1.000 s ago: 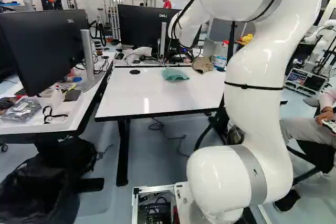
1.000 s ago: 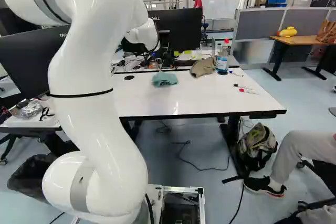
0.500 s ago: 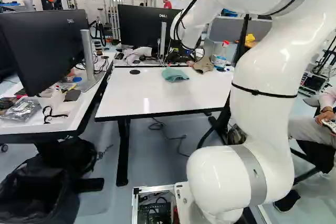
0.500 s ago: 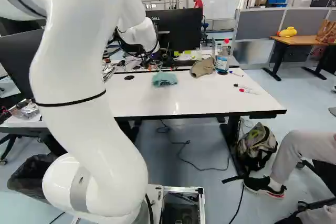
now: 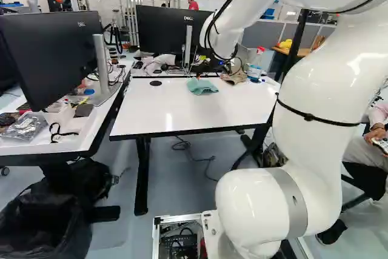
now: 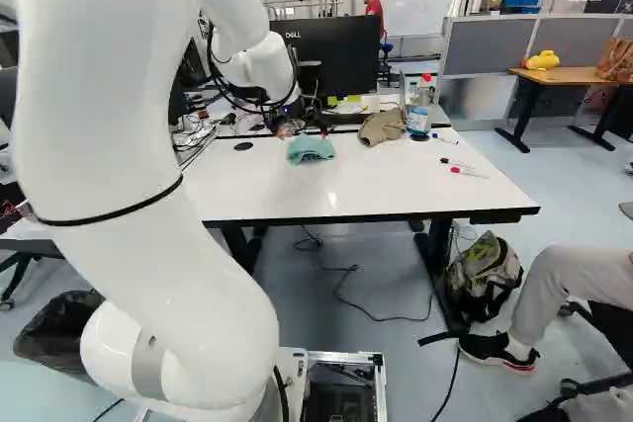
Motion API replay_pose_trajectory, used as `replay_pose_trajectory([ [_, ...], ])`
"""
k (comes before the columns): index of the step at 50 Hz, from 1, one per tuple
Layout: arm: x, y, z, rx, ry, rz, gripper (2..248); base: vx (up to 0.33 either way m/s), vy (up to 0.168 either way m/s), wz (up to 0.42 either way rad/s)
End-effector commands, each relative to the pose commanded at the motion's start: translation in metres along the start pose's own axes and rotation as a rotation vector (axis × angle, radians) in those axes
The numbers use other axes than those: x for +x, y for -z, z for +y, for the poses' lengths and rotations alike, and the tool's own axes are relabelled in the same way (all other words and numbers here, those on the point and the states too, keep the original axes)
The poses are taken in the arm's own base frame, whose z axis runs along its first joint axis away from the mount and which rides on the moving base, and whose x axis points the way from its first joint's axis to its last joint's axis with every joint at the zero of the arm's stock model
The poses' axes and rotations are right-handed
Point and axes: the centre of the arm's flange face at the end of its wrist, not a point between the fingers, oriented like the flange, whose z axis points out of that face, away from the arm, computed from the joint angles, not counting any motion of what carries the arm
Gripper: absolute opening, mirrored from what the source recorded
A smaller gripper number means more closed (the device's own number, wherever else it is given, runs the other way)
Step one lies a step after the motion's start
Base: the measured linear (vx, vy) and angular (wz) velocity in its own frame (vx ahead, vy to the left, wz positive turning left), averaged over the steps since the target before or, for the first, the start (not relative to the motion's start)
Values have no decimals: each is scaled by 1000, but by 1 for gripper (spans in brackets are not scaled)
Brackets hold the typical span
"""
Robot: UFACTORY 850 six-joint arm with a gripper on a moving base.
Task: Clean the table with the green towel
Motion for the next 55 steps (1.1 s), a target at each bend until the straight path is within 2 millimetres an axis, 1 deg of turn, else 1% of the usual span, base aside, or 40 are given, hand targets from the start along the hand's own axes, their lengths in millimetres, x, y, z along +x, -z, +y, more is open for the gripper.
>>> replay_pose_trajectory([
  [30,-50,33,10,-12,-18,-7,247,0,0,0],
  [55,-55,35,10,-12,-18,-1,247,0,0,0],
])
